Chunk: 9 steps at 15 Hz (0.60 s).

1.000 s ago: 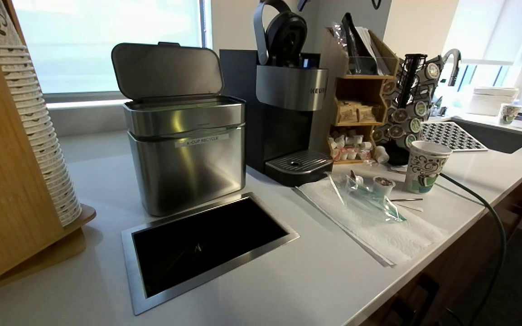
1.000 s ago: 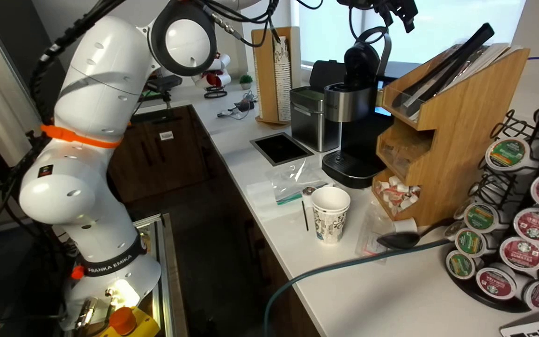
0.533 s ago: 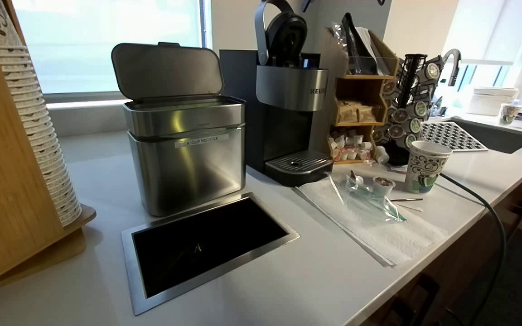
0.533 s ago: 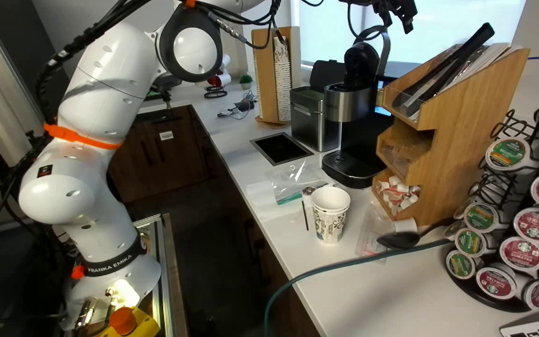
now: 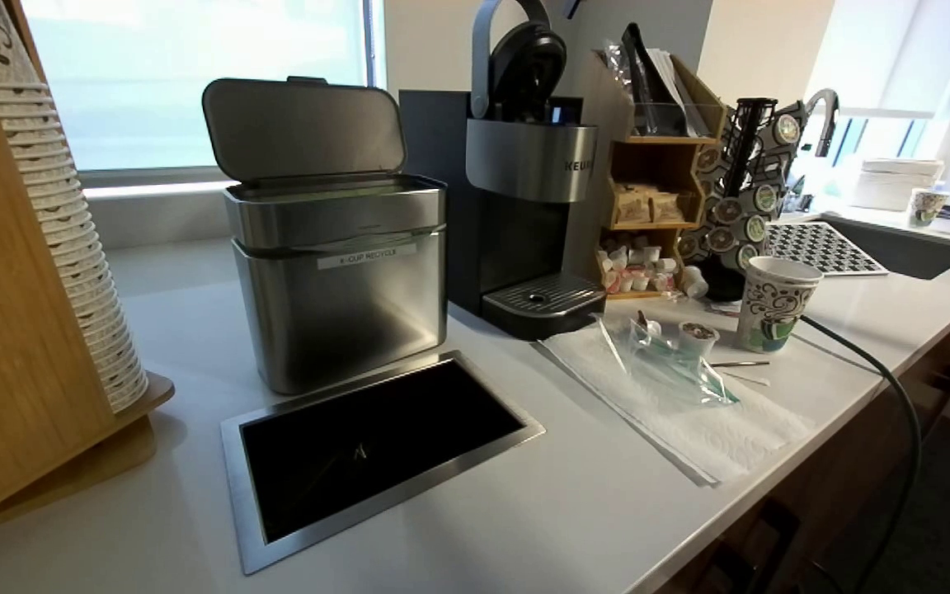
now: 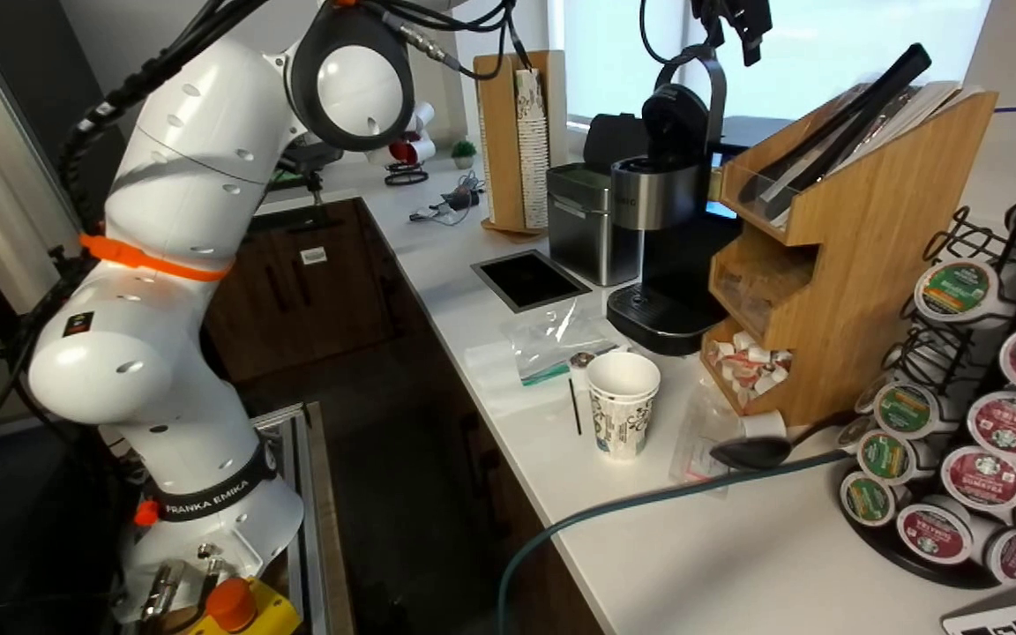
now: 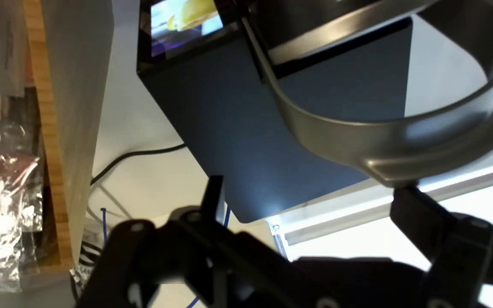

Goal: Close the lid on the coffeemaker.

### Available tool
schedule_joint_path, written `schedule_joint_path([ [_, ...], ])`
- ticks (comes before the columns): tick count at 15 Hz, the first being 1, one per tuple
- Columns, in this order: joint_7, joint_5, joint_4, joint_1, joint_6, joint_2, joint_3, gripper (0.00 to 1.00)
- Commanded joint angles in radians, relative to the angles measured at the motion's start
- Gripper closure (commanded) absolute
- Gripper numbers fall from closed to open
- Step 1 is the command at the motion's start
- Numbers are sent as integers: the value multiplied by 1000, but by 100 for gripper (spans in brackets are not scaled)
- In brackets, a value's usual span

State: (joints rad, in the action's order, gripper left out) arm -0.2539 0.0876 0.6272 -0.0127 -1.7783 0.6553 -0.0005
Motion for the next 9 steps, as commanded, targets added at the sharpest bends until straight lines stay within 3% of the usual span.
schedule_joint_path([
  [1, -9, 71, 73, -19, 143, -62, 40, 0],
  [5, -67, 157, 136, -27, 268, -117, 73, 0],
  [9, -176, 207, 249, -40, 341, -195, 65, 0],
])
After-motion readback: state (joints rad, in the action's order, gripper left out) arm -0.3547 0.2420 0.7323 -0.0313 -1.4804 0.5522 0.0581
